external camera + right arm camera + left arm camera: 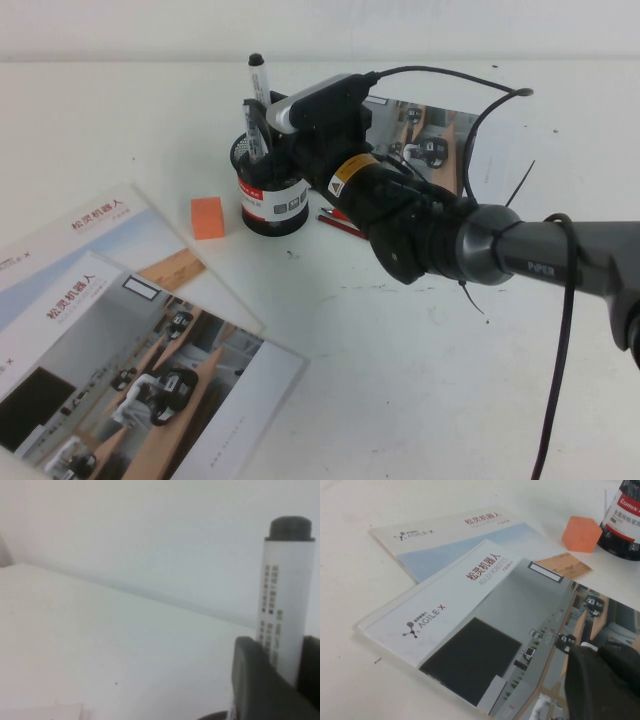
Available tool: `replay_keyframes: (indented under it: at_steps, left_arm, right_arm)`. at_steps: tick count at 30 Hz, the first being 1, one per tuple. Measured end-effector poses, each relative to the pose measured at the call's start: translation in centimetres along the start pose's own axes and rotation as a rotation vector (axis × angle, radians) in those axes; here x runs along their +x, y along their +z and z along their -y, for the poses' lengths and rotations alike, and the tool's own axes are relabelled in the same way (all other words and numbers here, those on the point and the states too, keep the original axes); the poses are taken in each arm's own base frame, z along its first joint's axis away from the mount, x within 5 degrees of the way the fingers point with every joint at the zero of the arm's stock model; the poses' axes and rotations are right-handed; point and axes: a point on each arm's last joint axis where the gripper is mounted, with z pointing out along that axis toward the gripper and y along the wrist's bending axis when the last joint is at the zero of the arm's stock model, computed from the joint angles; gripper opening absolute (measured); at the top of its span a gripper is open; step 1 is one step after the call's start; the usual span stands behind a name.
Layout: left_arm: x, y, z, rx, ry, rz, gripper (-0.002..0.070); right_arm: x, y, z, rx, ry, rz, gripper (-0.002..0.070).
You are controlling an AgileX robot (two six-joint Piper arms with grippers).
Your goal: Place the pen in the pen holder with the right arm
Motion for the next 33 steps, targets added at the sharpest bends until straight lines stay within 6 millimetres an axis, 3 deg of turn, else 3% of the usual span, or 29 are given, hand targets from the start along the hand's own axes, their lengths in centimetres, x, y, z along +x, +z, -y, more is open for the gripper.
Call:
replay_keyframes:
  at_steps: [3, 7, 9, 12, 14, 16, 20, 22, 27, 33]
  left_arm:
    - [0.0, 0.0, 0.0, 0.000, 0.000, 0.000, -0.0001]
    - [0.0, 0.0, 0.0, 0.000, 0.000, 0.000, -0.0001]
    - [0.0, 0.0, 0.0, 0.000, 0.000, 0.000, -0.0001]
    - [0.0, 0.0, 0.0, 0.000, 0.000, 0.000, -0.0001]
    - [0.0, 0.0, 0.0, 0.000, 0.000, 0.000, -0.0001]
    - [0.0, 0.0, 0.0, 0.000, 0.000, 0.000, -0.0001]
    - [0.0, 0.0, 0.0, 0.000, 0.000, 0.000, -0.0001]
    - [0.0, 0.0, 0.0, 0.000, 0.000, 0.000, -0.0001]
    - [0.0, 0.0, 0.0, 0.000, 0.000, 0.000, -0.0001]
    - [0.0, 0.0, 0.0, 0.000, 0.000, 0.000, -0.0001]
  right_arm:
    - [0.0, 0.0, 0.3, 0.009, -0.005, -0.004, 0.0195]
    - [0.1, 0.0, 0.5, 0.014, -0.002, -0.013, 0.0410]
    - [0.1, 0.0, 0.5, 0.014, -0.003, -0.017, 0.0483]
    - [-0.2, 0.0, 0.5, 0.014, -0.005, -0.017, 0.0518]
    - [-1.2, -0.2, 0.4, 0.009, -0.015, -0.025, 0.0494]
    - [-2.6, -0.5, 0.3, -0.001, -0.037, -0.049, 0.0417]
    - [-6.9, -2.3, 0.1, -0.021, -0.138, -0.188, 0.0106]
    - [-8.7, -3.4, 0.2, -0.015, -0.190, -0.270, 0.0045]
    - [-11.7, -6.8, 0.7, 0.041, -0.298, -0.518, -0.0011]
    - [-12.1, -10.8, 0.1, 0.059, -0.274, -0.781, -0.0018]
